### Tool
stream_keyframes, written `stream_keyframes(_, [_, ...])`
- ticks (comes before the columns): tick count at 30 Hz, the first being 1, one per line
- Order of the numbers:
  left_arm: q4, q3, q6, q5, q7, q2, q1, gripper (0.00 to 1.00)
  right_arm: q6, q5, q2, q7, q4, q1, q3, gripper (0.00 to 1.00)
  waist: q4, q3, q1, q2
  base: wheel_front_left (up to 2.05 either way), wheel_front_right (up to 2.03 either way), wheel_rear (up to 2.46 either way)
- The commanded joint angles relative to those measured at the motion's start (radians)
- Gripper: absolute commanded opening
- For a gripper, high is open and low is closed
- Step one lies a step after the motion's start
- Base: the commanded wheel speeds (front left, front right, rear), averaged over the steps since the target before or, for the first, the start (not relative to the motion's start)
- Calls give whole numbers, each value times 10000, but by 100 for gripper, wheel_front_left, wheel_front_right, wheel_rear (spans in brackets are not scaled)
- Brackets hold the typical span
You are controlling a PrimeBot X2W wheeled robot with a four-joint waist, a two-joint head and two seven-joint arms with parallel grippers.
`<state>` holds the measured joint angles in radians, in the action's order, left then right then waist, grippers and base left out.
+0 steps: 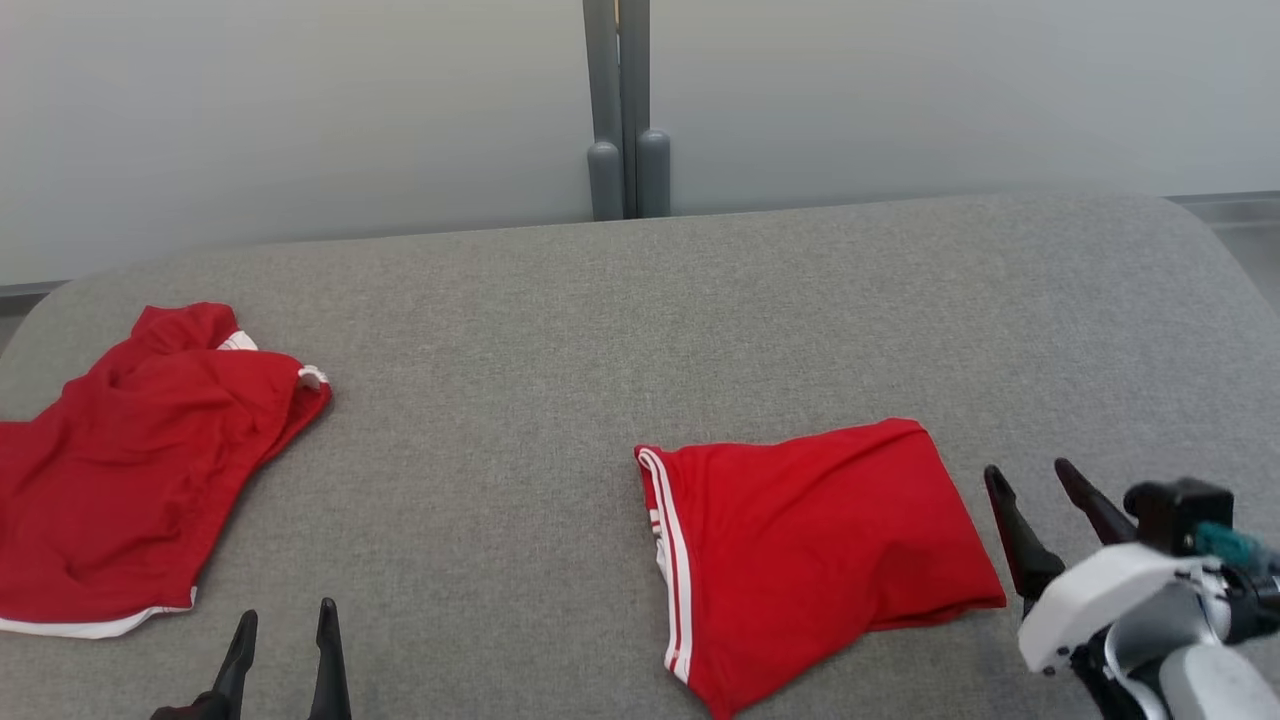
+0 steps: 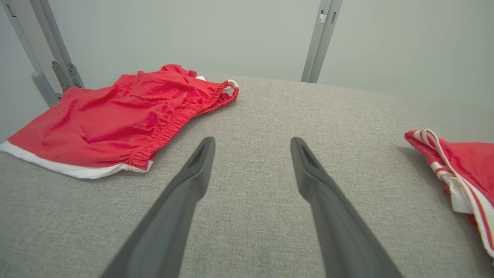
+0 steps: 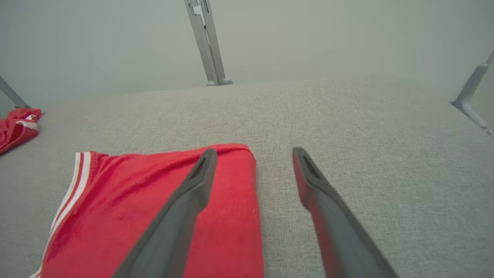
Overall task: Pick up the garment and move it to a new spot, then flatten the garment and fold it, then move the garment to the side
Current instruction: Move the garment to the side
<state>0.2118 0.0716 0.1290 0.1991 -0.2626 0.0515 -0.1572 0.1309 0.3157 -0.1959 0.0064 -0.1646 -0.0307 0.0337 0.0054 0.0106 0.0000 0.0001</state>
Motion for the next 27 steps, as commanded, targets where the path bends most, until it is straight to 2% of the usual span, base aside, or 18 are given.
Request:
stream_keyframes(1, [-31,30,22,61,-25,-2,-97,100,-4,121,-100,280,79,-63,71,100,-61,-52,0,-1,0,0,0])
stream_keyframes(5, [-113,-147,24,190,-25,-4,227,100,-5,1127,-1121,3722,987,-1056,367,100,-84,-392,0,-1,0,0,0])
stream_keyframes(7, [-151,-261,25,231,-25,-4,400,100,-7,1597,-1384,5232,1260,-1429,345,100,-52,-633,0,-1,0,0,0])
stream_keyframes(12, [-170,-471,27,249,-25,-2,750,100,-2,2214,-1741,7782,1280,-2178,235,100,61,-1230,0,-1,0,0,0])
stream_keyframes(15, [-191,-562,27,263,-25,-2,1040,100,-2,2029,-1570,8336,837,-2575,48,100,185,-1640,0,-1,0,0,0])
stream_keyframes(21, [-192,-804,28,297,-25,51,1510,100,-2,2143,-721,8542,-298,-2979,-90,100,469,-2208,0,-1,0,0,0])
stream_keyframes(27, [-153,-833,27,328,-25,240,1699,100,-2,2017,-561,8413,-1159,-3129,206,100,615,-2310,0,-1,0,0,0])
